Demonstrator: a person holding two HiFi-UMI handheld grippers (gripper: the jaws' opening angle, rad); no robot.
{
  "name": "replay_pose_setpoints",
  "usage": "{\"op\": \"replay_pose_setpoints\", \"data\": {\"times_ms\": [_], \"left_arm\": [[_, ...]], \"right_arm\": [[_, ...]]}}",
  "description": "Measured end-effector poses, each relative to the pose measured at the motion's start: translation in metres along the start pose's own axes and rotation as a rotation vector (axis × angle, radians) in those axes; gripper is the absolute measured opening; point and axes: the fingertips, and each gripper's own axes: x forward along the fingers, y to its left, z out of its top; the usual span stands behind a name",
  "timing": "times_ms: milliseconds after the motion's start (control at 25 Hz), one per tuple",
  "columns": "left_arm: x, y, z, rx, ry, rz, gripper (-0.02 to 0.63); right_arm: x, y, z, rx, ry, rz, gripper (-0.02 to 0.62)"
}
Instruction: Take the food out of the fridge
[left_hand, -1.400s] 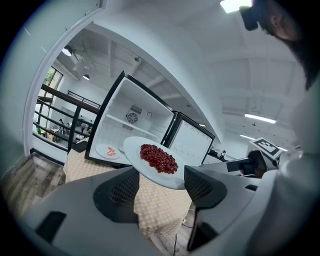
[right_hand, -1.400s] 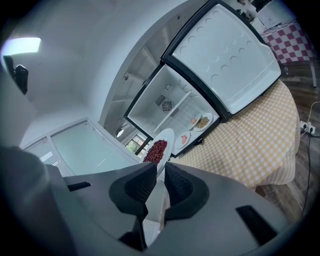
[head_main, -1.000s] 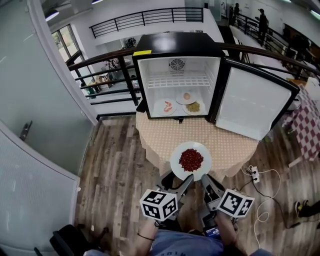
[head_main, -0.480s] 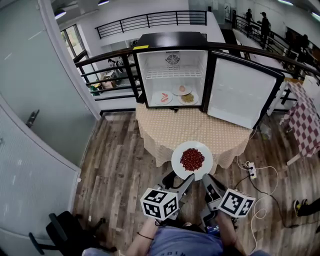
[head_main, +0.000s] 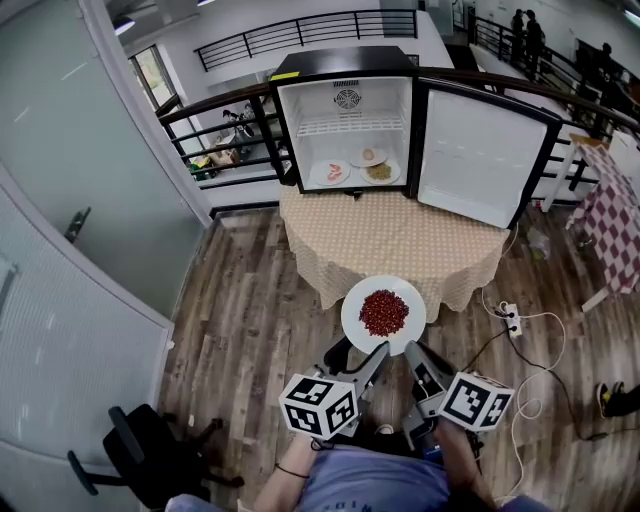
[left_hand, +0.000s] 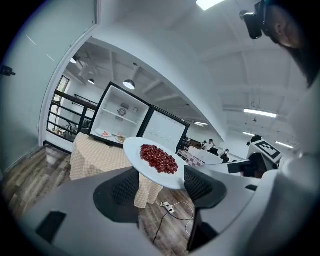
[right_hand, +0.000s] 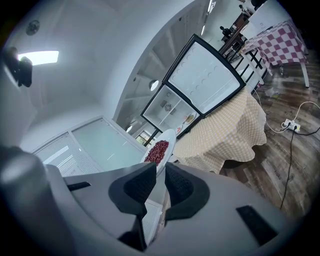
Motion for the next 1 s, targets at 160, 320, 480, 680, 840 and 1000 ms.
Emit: {"op": "replay_pose_setpoints", "data": {"times_ms": [160, 320, 480, 680, 840, 1000], "left_arm": [[-0.015, -0.001, -0.008, -0.007, -0.004, 0.019, 0.290], [-0.025, -0.001, -0.016, -0.013, -0.005, 0.029, 0.291], [-0.033, -0.001, -0.020, -0.034, -0.018, 0.040, 0.290], [-0.039, 0.002, -0.018, -0.036, -0.023, 0.050, 0.290], [-0.038, 0.000, -0.017, -0.033, -0.025, 0.047, 0.290], [-0.035, -0.003, -0.016, -0.023, -0.021, 0.042, 0.290]], "right_arm": [[-0.005, 0.003, -0.016, 0.007, 0.017, 0.012, 0.064], [-0.006, 0.007, -0.031, 0.023, 0.034, 0.044, 0.064], [-0.010, 0.007, -0.037, 0.013, 0.039, 0.043, 0.066], [-0.008, 0.014, -0.039, -0.004, 0.051, 0.045, 0.067], [-0.008, 0.014, -0.040, -0.005, 0.050, 0.055, 0.067], [-0.012, 0.017, -0.035, -0.010, 0.050, 0.034, 0.067]]}}
